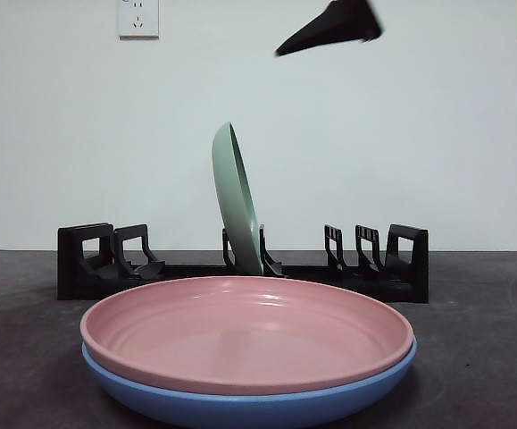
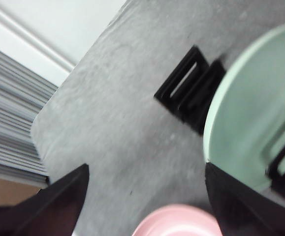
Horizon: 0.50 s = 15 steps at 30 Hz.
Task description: Place the plate
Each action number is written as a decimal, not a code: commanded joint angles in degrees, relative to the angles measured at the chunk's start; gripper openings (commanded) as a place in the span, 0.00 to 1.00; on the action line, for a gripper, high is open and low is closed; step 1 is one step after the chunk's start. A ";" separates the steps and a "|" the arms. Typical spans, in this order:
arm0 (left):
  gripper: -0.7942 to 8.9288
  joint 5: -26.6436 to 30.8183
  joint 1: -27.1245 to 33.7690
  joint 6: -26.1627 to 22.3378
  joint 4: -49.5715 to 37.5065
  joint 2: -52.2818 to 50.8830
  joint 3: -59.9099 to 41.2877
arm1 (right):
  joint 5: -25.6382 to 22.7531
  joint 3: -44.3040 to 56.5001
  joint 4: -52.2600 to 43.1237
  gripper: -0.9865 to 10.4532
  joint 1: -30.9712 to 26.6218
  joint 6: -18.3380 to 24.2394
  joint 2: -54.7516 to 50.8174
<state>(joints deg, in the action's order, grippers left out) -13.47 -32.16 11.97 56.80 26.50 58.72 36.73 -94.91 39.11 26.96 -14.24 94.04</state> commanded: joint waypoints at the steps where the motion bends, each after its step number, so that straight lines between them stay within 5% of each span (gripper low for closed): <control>1: 0.60 -0.09 -0.48 0.57 -0.61 0.04 1.01 | -1.03 -5.49 -0.02 0.41 0.42 -0.61 6.14; 15: 0.60 -0.09 -0.48 0.50 0.35 0.04 1.01 | -2.27 -12.07 -5.77 0.40 0.46 -1.20 20.70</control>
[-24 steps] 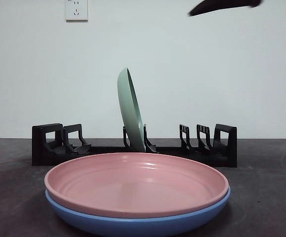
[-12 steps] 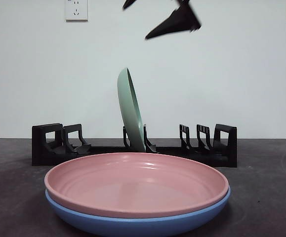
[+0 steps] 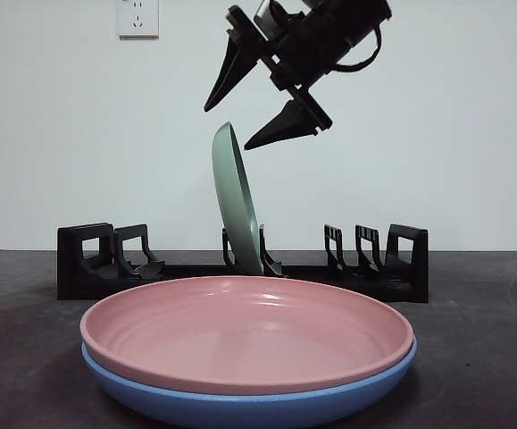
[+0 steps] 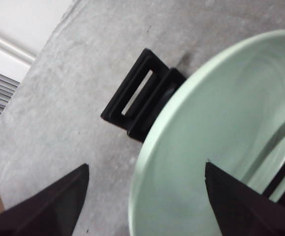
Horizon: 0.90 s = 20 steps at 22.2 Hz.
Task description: Place the plate
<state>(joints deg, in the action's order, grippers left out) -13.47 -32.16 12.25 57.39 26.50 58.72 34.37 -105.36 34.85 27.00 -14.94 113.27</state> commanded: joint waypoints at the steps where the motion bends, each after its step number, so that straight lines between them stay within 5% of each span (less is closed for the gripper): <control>1: 0.60 -0.09 -0.48 0.22 -0.15 0.04 1.01 | 0.07 -1.62 -1.66 0.39 0.37 -0.98 1.53; 6: 0.60 -0.09 -0.48 0.22 -0.11 0.04 1.01 | 0.07 -1.62 -2.47 0.23 0.37 -2.40 2.45; 20: 0.60 -0.09 -0.48 -0.22 1.44 0.04 1.01 | 0.83 -2.12 -1.88 0.10 0.52 -7.89 1.95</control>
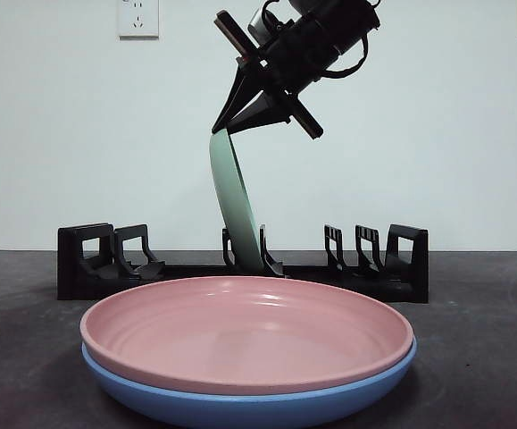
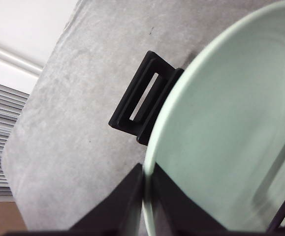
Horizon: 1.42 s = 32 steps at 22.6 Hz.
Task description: Place the plate
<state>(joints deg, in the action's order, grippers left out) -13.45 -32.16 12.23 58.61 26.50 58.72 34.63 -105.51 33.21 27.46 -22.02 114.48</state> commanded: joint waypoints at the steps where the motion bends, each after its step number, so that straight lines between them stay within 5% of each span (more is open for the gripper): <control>1: 0.60 -0.11 -0.48 -0.22 0.77 0.04 0.98 | 1.31 -2.29 0.04 0.10 -0.11 -1.16 0.07; 7: 0.60 -0.11 -0.48 -1.33 1.18 0.04 0.98 | 3.41 -2.32 2.78 0.10 -0.20 -0.31 -9.79; 19: 0.60 -0.11 -0.48 -2.49 0.98 0.04 0.98 | 3.28 -2.14 26.43 0.10 0.17 16.26 -30.56; 26: 0.60 -0.11 -0.48 -2.49 0.72 0.04 0.98 | -2.10 -2.01 37.05 0.10 3.98 21.73 -36.33; 32: 0.60 -0.11 -0.48 -2.49 -0.92 0.07 0.98 | -10.80 -0.81 40.52 0.10 14.40 22.12 -37.90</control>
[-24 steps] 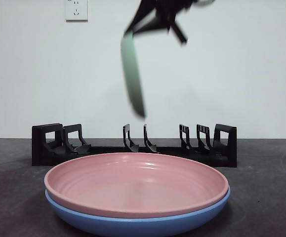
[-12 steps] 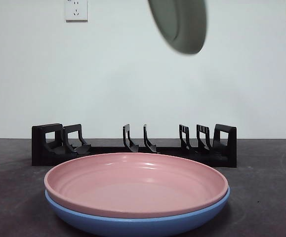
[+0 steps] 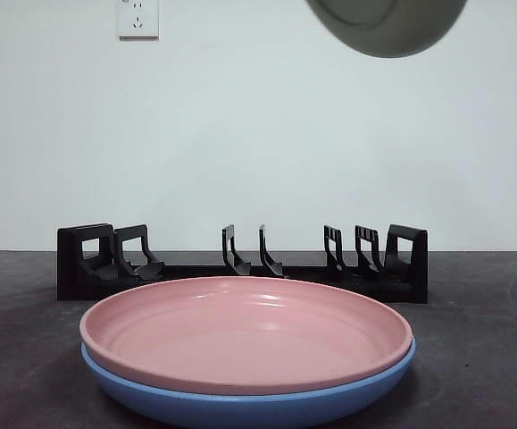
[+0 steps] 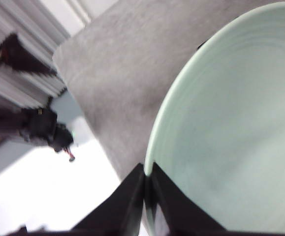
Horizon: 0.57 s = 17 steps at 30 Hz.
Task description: Place the plate
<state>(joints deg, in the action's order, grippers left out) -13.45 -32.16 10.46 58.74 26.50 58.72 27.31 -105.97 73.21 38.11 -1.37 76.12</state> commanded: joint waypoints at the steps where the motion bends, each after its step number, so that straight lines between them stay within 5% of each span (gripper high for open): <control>1: 0.60 -0.11 -0.48 -0.72 -1.18 0.07 0.98 | -6.64 0.11 1.07 0.10 6.21 1.44 0.46; 7: 0.60 -0.11 -0.48 -0.72 -1.14 0.07 0.98 | -24.02 7.08 -0.35 0.10 20.68 1.05 0.48; 17: 0.60 -0.11 -0.48 -0.76 -1.16 0.11 0.96 | -38.60 30.49 -17.94 0.10 35.50 -4.92 1.60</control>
<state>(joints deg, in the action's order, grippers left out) -13.47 -32.16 10.13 58.13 26.50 58.72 -9.89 -75.48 56.80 72.47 -4.49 76.77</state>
